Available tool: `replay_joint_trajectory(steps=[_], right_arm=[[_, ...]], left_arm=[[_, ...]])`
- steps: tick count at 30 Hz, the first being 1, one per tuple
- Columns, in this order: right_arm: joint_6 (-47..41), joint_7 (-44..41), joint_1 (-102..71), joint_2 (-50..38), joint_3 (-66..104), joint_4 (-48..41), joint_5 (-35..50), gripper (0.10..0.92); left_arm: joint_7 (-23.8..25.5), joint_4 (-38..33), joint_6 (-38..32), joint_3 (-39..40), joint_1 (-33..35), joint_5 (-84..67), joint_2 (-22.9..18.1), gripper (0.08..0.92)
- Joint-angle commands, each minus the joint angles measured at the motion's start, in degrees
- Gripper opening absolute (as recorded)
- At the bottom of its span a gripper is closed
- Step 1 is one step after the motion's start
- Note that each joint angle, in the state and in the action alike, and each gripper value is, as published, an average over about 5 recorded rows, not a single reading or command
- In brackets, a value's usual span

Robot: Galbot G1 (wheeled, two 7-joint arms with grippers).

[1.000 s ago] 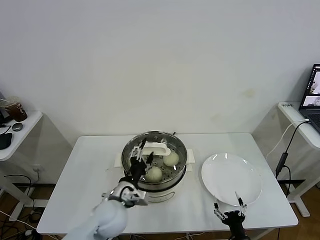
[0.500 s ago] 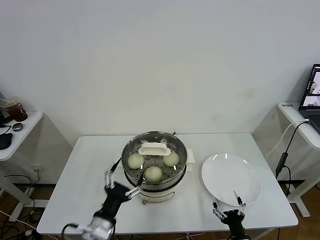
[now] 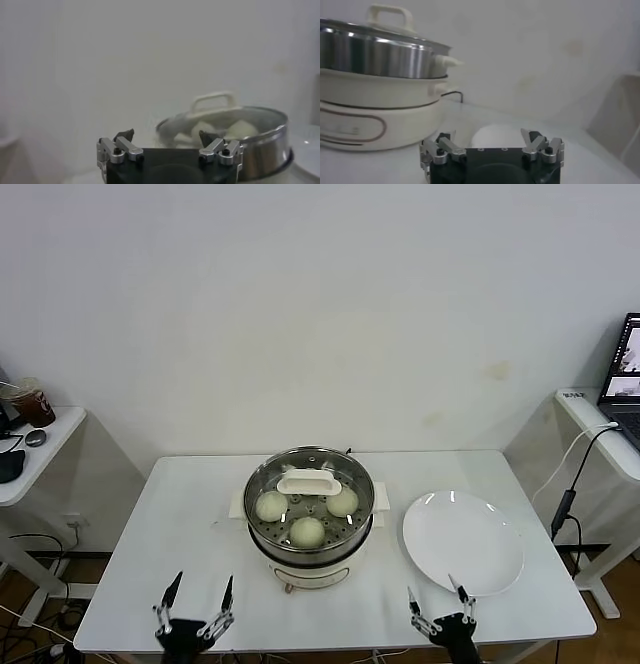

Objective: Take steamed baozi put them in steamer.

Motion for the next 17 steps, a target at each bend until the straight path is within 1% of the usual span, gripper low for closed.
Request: replay_joint_trajectory(steps=[1, 11, 17], right_arm=[[-1.84, 0.54, -1.86, -2.43, -2.18, 1.69, 3.39, 0.823], [-2.05, 0.80, -2.72, -1.97, -1.55, 3.00, 3.77, 0.823], [-2.03, 0.67, -2.98, -1.91, -1.38, 3.26, 3.84, 0.823]], left_arm=[[3.38, 5.02, -6.96, -4.50, 6.62, -5.91, -2.11, 0.823], [3.67, 5.99, -6.60, -6.07, 6.37, -5.88, -1.46, 0.823], [5.07, 6.39, -5.66, -7.12, 6.36, -5.97, -0.89, 0.823]])
